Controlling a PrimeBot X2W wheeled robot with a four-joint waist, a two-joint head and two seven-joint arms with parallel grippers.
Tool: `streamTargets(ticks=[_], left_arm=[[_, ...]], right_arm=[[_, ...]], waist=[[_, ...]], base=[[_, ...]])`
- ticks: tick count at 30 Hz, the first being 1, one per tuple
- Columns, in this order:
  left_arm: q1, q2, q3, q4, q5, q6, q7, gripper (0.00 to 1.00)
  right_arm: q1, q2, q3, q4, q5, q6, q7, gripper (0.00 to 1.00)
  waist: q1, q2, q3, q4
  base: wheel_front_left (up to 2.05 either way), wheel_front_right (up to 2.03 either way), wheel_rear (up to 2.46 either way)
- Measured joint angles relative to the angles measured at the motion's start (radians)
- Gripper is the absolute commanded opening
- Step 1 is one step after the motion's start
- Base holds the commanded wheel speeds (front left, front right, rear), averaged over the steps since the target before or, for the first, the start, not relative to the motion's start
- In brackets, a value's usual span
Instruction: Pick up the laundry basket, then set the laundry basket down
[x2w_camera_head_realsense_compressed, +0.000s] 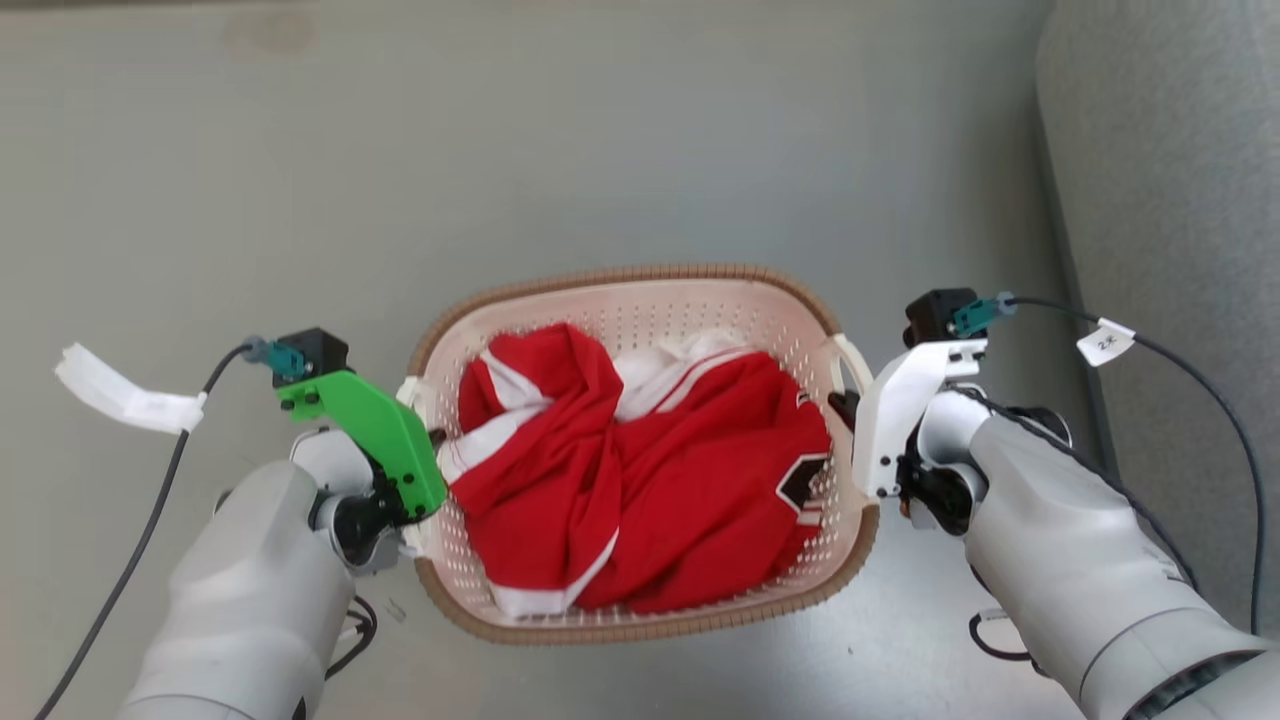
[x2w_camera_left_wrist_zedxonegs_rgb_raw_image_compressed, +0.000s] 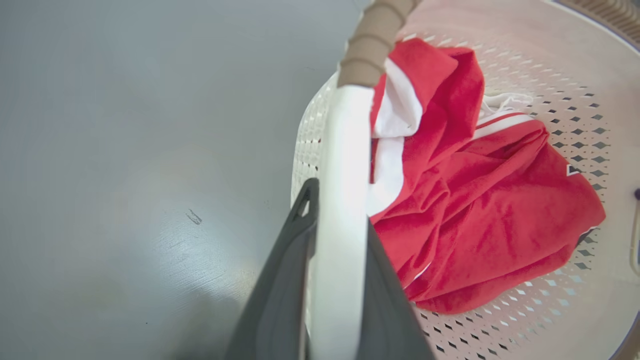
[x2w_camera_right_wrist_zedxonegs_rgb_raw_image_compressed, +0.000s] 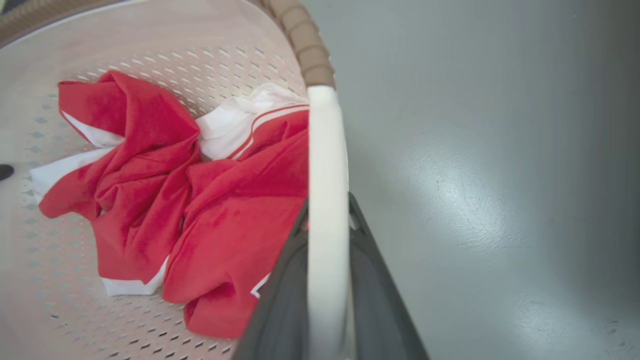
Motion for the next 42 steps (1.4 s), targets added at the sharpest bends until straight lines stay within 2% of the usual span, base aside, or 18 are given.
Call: streamTargets(ticks=[20,34,42], left_arm=[[0.115,0.019,-0.031,0.010,-0.066,0.000,0.072,0.00],[0.160,0.019,-0.038,0.011,-0.087,0.000,0.100,0.00],[0.167,0.020,-0.049,0.011,-0.097,0.000,0.109,0.00]], right_arm=[[0.107,0.002,0.077,-0.012,0.101,-0.006,0.087,0.00],[0.131,0.008,0.085,0.016,0.127,-0.006,0.112,0.00],[0.142,0.008,0.093,0.020,0.139,-0.006,0.120,0.00]], waist=[[0.0000,0.0000,-0.218,-0.017],[-0.0001,0.0000,-0.323,-0.023],[0.0000,0.0000,-0.344,-0.023]], base=[[0.00,0.00,0.00],[0.00,0.00,0.00],[0.00,0.00,0.00]])
